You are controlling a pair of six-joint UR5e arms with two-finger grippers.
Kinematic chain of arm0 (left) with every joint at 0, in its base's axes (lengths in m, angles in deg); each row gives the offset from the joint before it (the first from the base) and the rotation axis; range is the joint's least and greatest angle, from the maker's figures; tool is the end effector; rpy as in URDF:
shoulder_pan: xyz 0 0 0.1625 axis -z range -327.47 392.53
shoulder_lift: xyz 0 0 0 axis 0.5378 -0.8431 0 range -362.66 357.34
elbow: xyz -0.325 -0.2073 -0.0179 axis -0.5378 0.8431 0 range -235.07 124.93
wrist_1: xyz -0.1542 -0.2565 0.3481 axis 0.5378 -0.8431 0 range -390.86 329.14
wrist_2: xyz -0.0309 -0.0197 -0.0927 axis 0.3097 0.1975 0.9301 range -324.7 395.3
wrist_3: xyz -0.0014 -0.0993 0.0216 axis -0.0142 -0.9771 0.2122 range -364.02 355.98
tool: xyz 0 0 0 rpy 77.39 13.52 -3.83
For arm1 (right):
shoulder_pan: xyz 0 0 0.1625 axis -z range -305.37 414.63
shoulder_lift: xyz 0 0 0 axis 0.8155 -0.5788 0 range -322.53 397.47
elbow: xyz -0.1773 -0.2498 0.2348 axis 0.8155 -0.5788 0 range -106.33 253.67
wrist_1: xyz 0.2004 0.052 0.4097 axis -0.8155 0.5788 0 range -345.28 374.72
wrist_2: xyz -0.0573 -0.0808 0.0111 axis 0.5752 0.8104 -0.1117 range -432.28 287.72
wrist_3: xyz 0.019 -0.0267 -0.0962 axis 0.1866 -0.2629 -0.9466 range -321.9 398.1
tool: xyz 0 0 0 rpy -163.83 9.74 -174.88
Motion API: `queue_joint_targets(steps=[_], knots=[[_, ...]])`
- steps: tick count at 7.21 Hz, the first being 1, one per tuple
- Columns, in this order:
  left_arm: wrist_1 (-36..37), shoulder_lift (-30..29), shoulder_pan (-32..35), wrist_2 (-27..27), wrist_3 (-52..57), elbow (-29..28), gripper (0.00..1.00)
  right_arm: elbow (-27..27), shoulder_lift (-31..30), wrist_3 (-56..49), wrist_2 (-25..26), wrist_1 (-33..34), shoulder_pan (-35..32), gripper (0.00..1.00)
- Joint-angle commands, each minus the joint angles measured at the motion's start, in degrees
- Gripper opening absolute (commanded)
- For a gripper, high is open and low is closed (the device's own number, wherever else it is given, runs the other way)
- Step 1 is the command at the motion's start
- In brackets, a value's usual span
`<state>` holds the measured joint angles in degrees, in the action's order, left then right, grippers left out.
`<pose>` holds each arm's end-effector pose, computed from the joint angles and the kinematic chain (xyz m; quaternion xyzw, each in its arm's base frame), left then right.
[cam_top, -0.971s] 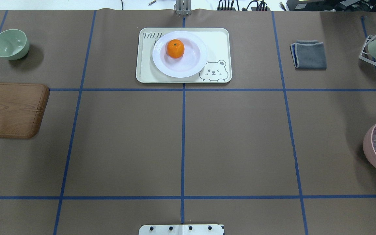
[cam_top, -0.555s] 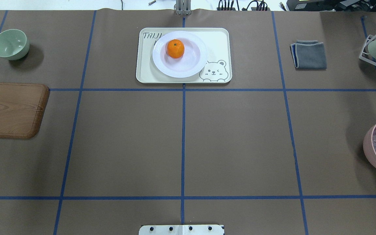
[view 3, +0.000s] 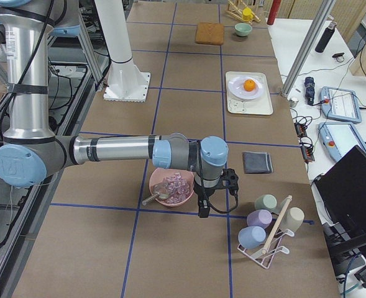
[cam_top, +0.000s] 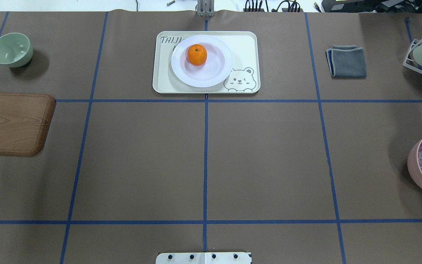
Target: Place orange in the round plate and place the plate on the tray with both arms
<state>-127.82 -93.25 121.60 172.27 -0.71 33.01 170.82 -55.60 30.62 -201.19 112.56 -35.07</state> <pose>-0.0500 -0.5500 0.6177 0.0533 0.3970 0.0535 0.9147 0.0669 -0.5121 0.6020 -0.0100 -0.3342 -0.0530 0.9410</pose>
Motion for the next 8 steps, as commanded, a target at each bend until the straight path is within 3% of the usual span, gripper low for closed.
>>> queue_joint_targets(steps=[1, 8], knots=[[0.0, 0.0, 0.1, -1.7, -0.1, 0.1, 0.99, -0.2, 0.0, 0.0, -0.1, 0.0, -0.2, 1.0], [0.0, 0.1, 0.1, -3.7, -0.1, 0.2, 0.99, 0.1, -0.2, 0.0, -0.4, 0.1, -0.7, 1.0]])
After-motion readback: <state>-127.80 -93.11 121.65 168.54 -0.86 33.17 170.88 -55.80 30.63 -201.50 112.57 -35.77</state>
